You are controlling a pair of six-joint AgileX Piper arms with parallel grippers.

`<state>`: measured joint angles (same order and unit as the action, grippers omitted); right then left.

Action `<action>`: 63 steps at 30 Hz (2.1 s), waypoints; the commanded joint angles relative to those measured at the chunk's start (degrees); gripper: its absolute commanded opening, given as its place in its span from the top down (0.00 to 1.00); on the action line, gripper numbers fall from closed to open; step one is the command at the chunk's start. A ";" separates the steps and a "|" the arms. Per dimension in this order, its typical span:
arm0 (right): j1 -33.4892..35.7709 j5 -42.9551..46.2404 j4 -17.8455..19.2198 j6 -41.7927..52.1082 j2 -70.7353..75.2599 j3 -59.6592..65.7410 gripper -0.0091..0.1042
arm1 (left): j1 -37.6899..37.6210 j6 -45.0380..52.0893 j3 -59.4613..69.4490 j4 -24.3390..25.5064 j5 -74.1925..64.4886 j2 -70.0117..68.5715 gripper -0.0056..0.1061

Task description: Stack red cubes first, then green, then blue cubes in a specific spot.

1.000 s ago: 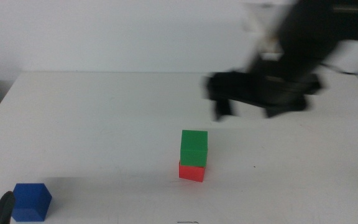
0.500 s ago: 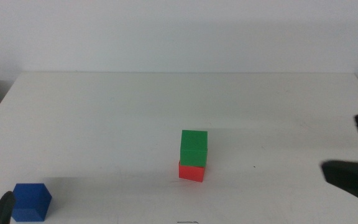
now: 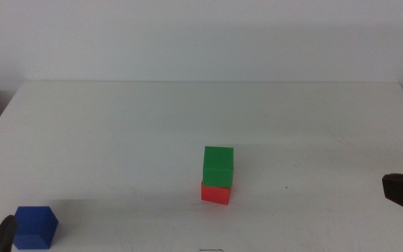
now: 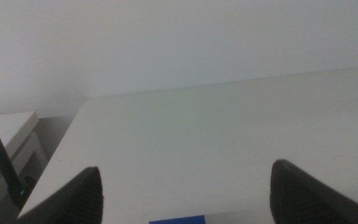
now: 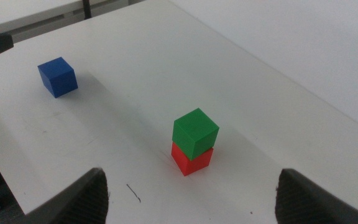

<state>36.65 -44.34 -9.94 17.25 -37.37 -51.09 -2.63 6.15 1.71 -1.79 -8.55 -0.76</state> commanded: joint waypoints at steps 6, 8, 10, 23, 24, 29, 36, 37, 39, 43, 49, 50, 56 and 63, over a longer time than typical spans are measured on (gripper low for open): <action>-0.42 4.21 0.47 0.64 -0.15 -1.49 0.27 | 1.18 -0.18 -0.21 -0.18 4.06 -1.13 0.15; -0.42 4.21 0.47 0.64 -0.15 -1.49 0.27 | 3.84 -0.23 -0.77 -0.30 4.00 -0.21 0.15; -0.42 4.21 0.41 0.64 -0.15 -1.49 0.27 | 6.67 -0.23 -3.16 -0.91 2.66 2.66 0.15; -0.42 4.21 0.31 0.64 -0.15 -1.49 0.27 | 11.20 0.74 -41.09 -1.35 -43.42 41.61 0.15; -0.42 4.21 0.31 0.64 -0.15 -1.49 0.27 | 11.20 0.57 -42.47 -1.35 -45.13 43.36 0.15; -0.42 4.21 0.31 0.64 -0.15 -1.49 0.27 | 11.20 0.57 -47.16 -2.64 -50.11 52.01 0.15; -0.42 4.21 0.31 0.64 -0.15 -1.49 0.27 | 11.20 0.57 -47.53 -4.18 -50.83 59.67 0.15; -0.42 4.21 0.31 0.64 -0.15 -1.49 0.27 | 11.20 0.57 -47.53 -4.48 -50.83 60.55 0.15; -0.42 4.21 0.31 0.64 -0.15 -1.49 0.27 | 11.20 0.57 -47.53 -4.82 -50.40 62.04 0.15; -0.42 4.21 0.31 0.64 -0.15 -1.49 0.27 | 11.20 1.00 -47.53 -4.88 -47.85 64.60 0.15; -0.42 4.21 0.31 0.64 -0.15 -1.49 0.27 | 11.20 3.77 -47.71 -5.80 -44.74 71.60 0.15; -0.42 4.21 0.31 0.64 -0.15 -1.49 0.27 | 11.20 4.60 -47.95 -6.10 -44.60 73.20 0.15; -0.42 4.21 0.31 0.64 -0.15 -1.49 0.27 | 11.20 8.82 -50.19 -8.16 -43.32 81.40 0.15; -0.42 4.21 0.31 0.64 -0.15 -1.49 0.27 | 11.20 12.76 -51.15 -12.20 -40.29 87.79 0.15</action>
<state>36.65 -44.23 -9.59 17.36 -37.37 -51.09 8.71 17.66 -47.92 -11.79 -50.09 87.70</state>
